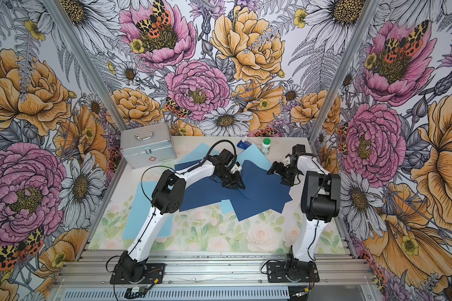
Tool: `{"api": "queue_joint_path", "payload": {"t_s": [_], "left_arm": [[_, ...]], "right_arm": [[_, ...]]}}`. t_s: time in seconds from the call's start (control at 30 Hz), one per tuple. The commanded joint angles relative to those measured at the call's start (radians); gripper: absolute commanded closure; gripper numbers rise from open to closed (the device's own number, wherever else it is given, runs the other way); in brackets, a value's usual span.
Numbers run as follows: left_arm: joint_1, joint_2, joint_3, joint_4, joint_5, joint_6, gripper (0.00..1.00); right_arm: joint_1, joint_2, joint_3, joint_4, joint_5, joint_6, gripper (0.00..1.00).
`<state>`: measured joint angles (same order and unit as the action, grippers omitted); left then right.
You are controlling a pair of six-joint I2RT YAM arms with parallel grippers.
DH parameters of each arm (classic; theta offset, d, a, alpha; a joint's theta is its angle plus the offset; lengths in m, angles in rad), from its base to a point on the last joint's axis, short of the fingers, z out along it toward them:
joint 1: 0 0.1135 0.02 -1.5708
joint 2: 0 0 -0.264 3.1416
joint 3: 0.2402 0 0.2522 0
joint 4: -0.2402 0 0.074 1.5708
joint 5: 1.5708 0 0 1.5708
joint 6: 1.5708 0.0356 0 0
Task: Sort the scattered colored papers by color
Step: Pick up the colored paper.
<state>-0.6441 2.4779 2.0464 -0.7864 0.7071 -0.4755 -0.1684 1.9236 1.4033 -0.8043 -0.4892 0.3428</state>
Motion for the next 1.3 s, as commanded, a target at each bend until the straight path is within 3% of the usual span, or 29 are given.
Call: {"api": "queue_joint_path", "payload": {"t_s": [0.0, 0.17, 0.33, 0.6, 0.73, 0.93, 1.1, 1.27], "left_arm": [[0.016, -0.098, -0.049, -0.003, -0.063, 0.106, 0.76], [0.024, -0.160, -0.068, -0.098, -0.162, 0.256, 0.76], [0.026, -0.220, -0.065, -0.200, -0.410, 0.373, 0.76], [0.003, -0.380, -0.108, -0.225, -0.796, 0.471, 0.77], [-0.034, -0.442, -0.103, -0.224, -0.950, 0.534, 0.78], [-0.087, -0.522, -0.096, -0.221, -1.050, 0.616, 0.80], [-0.110, -0.604, -0.105, -0.221, -1.062, 0.649, 0.80], [-0.122, -0.724, -0.139, -0.213, -1.055, 0.678, 0.80]], "right_arm": [[0.017, -0.045, 0.012, -0.005, 0.053, -0.012, 0.05], [0.073, -0.074, 0.021, 0.001, 0.129, -0.077, 0.04], [0.155, -0.116, 0.007, 0.093, 0.210, -0.148, 0.01], [0.188, -0.300, -0.205, 0.470, 0.130, -0.300, 0.00], [0.211, -0.339, -0.254, 0.572, 0.062, -0.394, 0.01], [0.299, -0.370, -0.300, 0.650, 0.066, -0.582, 0.02], [0.311, -0.411, -0.382, 0.865, 0.046, -0.600, 0.01], [0.308, -0.423, -0.384, 0.921, -0.040, -0.650, 0.01]]}}
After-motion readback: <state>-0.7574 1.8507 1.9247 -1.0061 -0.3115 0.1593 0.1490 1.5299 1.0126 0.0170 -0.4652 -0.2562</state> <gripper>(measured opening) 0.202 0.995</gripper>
